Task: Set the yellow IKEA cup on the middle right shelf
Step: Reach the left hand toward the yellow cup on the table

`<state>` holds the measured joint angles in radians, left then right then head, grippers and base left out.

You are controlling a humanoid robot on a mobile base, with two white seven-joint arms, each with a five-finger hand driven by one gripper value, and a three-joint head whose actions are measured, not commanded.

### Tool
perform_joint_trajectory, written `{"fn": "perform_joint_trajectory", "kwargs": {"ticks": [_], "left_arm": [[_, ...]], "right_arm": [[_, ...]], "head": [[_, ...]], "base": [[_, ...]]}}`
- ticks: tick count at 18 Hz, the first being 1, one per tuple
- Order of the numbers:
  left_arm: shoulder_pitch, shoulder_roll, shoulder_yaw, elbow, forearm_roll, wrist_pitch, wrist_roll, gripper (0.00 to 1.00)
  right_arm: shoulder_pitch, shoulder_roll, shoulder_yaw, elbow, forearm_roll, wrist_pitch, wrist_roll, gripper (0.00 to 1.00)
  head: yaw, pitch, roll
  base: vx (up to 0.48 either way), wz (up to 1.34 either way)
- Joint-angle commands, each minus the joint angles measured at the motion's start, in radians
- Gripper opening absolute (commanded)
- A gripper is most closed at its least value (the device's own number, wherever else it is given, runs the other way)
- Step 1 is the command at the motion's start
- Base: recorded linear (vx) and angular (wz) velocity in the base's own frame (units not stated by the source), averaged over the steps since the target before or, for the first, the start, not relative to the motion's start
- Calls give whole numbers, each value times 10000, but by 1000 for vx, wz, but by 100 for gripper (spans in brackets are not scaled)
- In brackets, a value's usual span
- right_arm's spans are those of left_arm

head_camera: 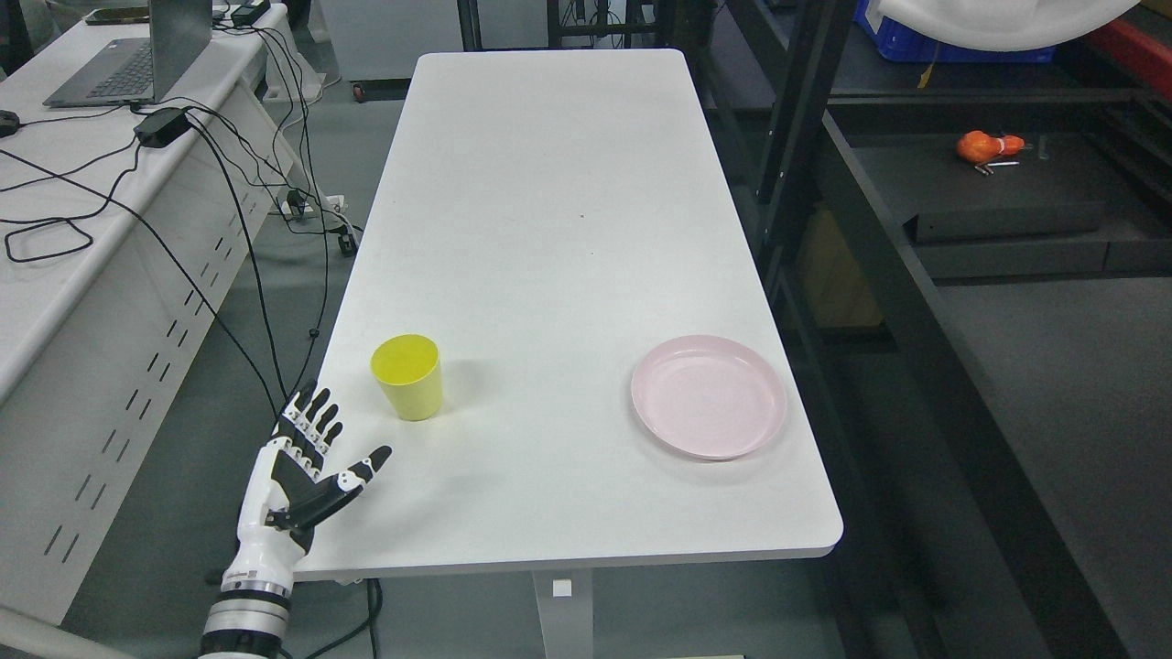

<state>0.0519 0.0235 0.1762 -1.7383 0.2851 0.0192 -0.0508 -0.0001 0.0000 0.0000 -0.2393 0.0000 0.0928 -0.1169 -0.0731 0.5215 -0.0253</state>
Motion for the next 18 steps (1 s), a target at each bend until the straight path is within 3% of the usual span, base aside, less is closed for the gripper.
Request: {"fn": "perform_joint_trajectory", "kwargs": {"ticks": [1,8,18], "left_arm": [[79,-61,-90,49,-13,-8,-13,99],[-134,-61,17,752,-13,-100,-13,99],[-2649,-51,33,3912,-29,-100,-28,99]], "right_arm": [[139,-175,169,0,-245,8,3,99],[139,-175,169,0,-245,8,3,99],[139,-175,169,0,-245,8,3,99]], "head": [[0,0,0],[0,0,0],[0,0,0]], "base": [[17,0],[-4,-3],[0,0]]}}
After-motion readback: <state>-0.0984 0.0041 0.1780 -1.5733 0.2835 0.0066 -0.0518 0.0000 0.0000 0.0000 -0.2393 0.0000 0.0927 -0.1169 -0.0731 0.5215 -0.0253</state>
